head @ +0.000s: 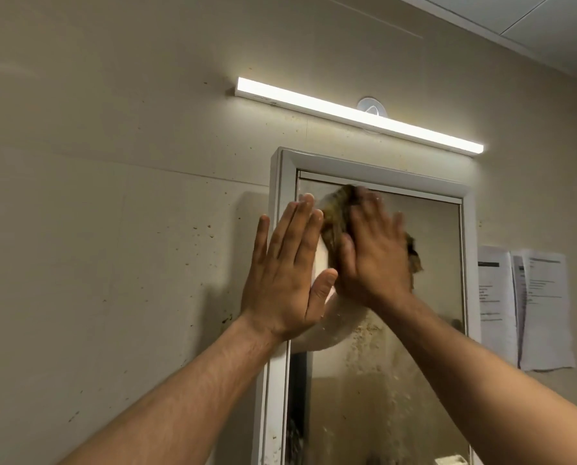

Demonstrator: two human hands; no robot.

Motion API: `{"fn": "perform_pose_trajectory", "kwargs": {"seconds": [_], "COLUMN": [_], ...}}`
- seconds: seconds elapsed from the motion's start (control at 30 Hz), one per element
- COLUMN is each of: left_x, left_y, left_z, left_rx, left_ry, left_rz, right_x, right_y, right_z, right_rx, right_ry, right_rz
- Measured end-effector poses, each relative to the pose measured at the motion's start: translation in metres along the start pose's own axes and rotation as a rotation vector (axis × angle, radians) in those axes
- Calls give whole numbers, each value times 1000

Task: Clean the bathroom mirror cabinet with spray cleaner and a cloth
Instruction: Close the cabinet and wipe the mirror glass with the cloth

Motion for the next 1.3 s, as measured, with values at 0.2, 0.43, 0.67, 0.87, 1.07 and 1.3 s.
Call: {"fn": "perform_pose_trajectory", "kwargs": {"seconds": [0.2,0.43,0.67,0.87,1.07,1.3], "left_x": [7,13,25,23,12,12], "left_y": [0,1,0,-1,2,1], "left_z": [5,4,8,11,9,7], "left_rx": [50,100,151,164,123,103], "left_ry": [41,191,297,256,195,165], "left_rz": [-70,-81,-208,-198,-109,-98], "right_x": [-2,6,-7,-7,3,-1], "right_y": [25,22,-11,8,-14,-12], "right_z": [-13,-20,144,95,-33,129], "right_rx": [287,-269,587,569,-403,89], "right_ry": [23,39,9,49,119,-7], "right_rz": [16,-12,53,52,-32,-80]}}
Point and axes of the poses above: each hand's wrist, its own y-axis towards the middle knuckle, its own x-axis out of the palm, z = x × y, the point moved 10 cm from there along y, towards the middle knuckle, and after that the axes turned 11 degrees about z, right-handed, at the moved point
